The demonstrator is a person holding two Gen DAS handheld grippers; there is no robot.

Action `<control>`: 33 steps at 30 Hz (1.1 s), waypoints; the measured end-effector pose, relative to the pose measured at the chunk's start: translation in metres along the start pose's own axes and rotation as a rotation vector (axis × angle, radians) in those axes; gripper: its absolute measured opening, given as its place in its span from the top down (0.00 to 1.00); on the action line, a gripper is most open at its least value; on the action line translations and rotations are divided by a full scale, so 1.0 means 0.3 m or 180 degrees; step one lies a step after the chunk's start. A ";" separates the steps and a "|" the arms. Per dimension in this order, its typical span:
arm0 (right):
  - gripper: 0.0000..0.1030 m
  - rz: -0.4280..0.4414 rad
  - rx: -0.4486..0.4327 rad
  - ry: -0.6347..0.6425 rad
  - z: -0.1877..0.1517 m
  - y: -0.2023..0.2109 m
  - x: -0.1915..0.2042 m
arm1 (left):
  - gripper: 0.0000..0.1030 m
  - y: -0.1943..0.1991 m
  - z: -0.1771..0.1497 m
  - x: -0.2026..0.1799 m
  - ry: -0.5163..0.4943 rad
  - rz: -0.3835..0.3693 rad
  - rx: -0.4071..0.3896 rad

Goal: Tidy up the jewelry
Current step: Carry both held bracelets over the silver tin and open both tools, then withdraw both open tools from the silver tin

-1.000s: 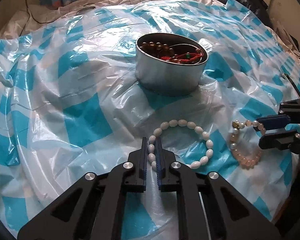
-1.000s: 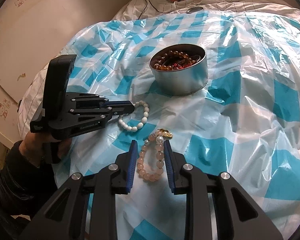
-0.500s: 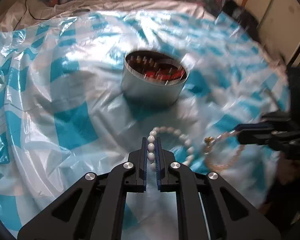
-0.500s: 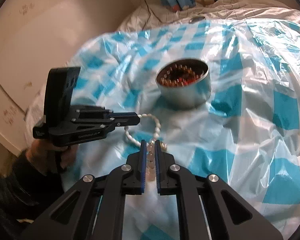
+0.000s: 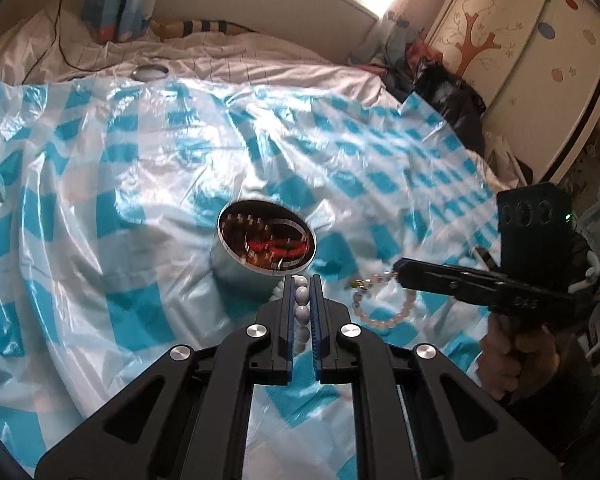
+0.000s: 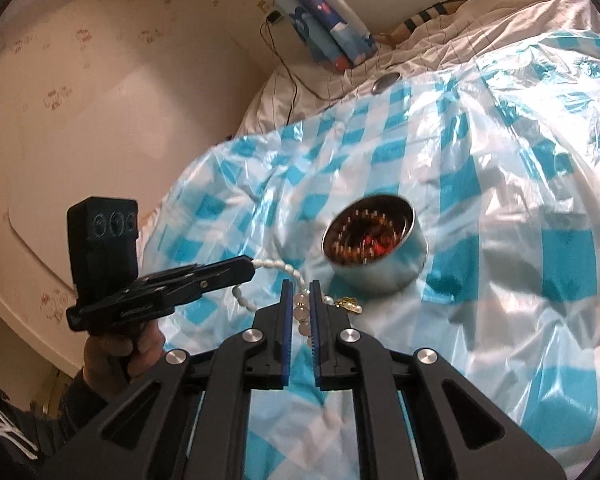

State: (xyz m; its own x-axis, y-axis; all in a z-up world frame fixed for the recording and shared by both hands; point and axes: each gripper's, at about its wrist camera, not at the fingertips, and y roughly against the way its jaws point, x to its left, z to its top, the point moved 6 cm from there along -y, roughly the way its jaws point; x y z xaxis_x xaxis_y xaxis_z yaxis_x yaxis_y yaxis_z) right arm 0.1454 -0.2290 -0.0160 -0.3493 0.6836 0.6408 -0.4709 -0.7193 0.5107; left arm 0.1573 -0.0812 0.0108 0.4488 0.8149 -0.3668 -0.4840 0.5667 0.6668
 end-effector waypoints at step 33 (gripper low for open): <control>0.47 -0.0738 -0.0051 -0.0316 0.104 -0.166 -0.126 | 0.46 -0.105 0.029 0.122 0.0016 0.1159 -0.0045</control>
State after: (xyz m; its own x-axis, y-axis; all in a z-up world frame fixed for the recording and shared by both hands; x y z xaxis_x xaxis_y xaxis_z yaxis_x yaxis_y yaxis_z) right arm 0.2073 -0.2229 -0.0480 -0.1497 0.8141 0.5611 -0.5421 -0.5422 0.6420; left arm 0.1955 -0.0703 -0.0178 0.2415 0.9641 -0.1102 -0.6216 0.2409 0.7454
